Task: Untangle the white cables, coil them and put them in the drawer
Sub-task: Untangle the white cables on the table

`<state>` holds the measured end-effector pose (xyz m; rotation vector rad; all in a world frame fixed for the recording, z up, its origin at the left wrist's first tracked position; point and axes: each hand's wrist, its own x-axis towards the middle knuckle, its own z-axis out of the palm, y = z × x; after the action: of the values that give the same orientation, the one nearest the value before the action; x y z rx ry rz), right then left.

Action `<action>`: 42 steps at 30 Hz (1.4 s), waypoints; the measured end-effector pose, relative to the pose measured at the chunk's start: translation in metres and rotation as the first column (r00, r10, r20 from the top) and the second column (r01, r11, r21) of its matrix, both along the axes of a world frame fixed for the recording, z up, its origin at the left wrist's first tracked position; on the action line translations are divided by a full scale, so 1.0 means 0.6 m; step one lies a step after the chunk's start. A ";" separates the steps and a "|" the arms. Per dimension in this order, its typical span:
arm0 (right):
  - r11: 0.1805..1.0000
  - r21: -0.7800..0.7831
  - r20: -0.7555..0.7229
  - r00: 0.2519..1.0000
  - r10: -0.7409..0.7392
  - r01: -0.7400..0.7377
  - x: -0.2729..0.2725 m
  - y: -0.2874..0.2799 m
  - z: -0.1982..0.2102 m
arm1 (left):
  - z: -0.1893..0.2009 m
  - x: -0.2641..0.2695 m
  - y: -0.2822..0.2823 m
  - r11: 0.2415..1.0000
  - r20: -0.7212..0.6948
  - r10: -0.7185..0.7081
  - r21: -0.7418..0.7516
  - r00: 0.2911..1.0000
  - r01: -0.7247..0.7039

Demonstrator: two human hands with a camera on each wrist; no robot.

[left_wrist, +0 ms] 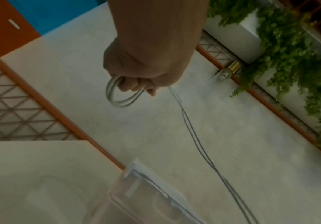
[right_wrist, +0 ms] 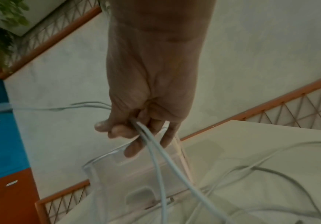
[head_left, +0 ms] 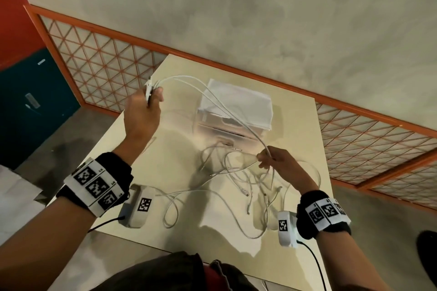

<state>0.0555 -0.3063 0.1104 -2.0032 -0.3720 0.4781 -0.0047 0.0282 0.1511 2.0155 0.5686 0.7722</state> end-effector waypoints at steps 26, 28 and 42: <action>0.983 -0.139 0.222 0.964 0.148 -0.119 -0.027 0.065 0.036 | 0.033 -0.024 -0.133 0.804 0.236 -0.505 -0.222 0.830 0.552; 0.975 -0.202 0.213 0.968 0.132 -0.089 -0.028 0.050 -0.003 | 0.047 -0.026 -0.128 0.792 0.346 -0.452 -0.269 0.822 0.548; 0.965 -0.049 0.430 0.878 -0.211 0.256 -0.009 -0.005 0.005 | 0.010 -0.050 -0.100 0.943 0.182 -0.309 -0.066 0.933 0.325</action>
<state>0.0501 -0.3092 0.1136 -2.2162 -0.3656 -0.0995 -0.0344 -0.0320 0.1573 1.8700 0.1693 0.6945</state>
